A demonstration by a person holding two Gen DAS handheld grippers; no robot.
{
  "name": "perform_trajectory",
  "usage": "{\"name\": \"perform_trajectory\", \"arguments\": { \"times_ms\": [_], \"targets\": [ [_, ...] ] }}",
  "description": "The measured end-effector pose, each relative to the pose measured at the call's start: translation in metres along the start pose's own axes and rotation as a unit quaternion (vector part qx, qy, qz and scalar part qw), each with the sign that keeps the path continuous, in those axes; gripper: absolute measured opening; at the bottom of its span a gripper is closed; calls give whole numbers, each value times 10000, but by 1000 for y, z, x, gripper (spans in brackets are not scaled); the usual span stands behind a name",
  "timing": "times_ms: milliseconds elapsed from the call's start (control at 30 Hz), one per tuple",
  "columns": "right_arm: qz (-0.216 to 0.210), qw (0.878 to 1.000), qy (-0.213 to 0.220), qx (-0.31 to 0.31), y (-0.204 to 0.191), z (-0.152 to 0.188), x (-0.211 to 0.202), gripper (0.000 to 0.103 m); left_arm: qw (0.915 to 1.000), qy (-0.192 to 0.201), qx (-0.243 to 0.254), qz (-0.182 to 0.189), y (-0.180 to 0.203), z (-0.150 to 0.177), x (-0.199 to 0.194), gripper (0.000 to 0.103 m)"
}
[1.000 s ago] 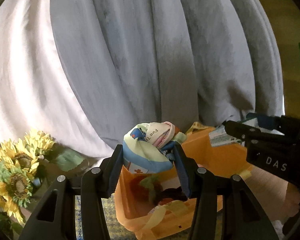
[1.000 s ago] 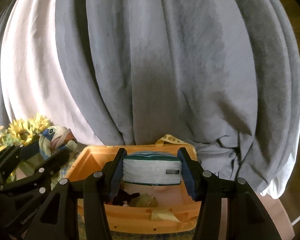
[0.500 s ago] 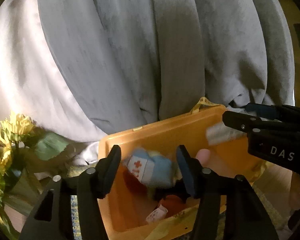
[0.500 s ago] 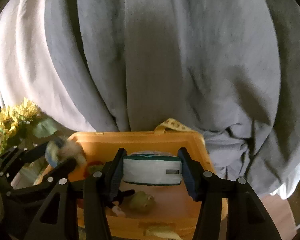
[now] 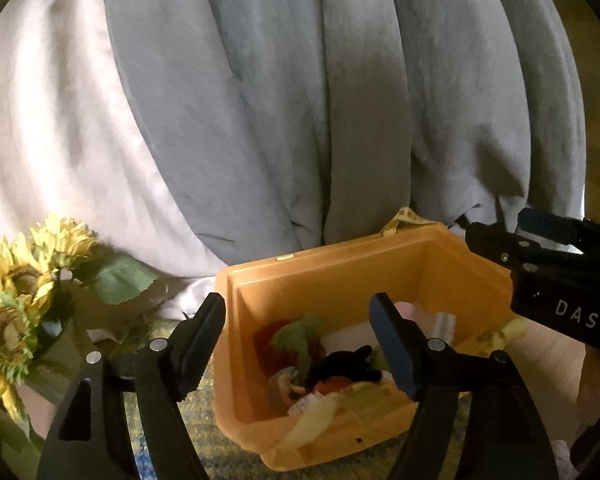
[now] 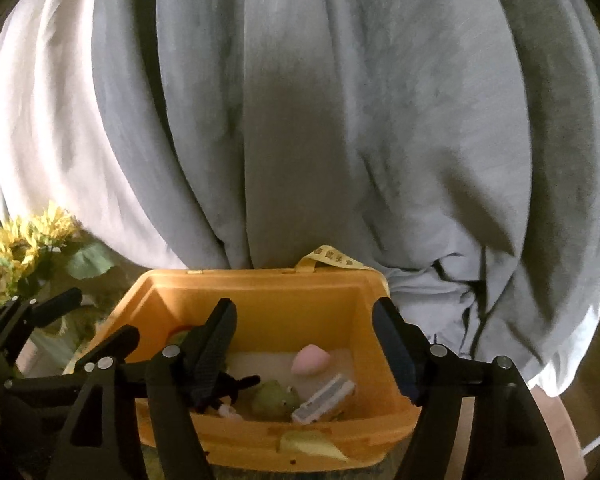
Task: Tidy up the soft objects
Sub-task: 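Carry the cloth bundle and white box over the orange crate and open both tools, then move both tools back to the table toward the lavender towel and white tissue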
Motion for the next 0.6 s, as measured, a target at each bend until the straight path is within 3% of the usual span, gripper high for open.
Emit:
{"name": "perform_trajectory", "arguments": {
  "times_ms": [600],
  "targets": [
    [422,9982,419,1,15,7,-95,76,9989,453,109,82,24,1,-100,79]
  ]
}}
Point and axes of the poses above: each gripper's, at about its wrist camera, not at the fingertips, and x roughly the way its jaws point, y to its right, z to its underside, the point moved 1 cm from there along x, roughly the way its jaws point, and after that the axes turned 6 degrees about x, right-handed, at the moved point
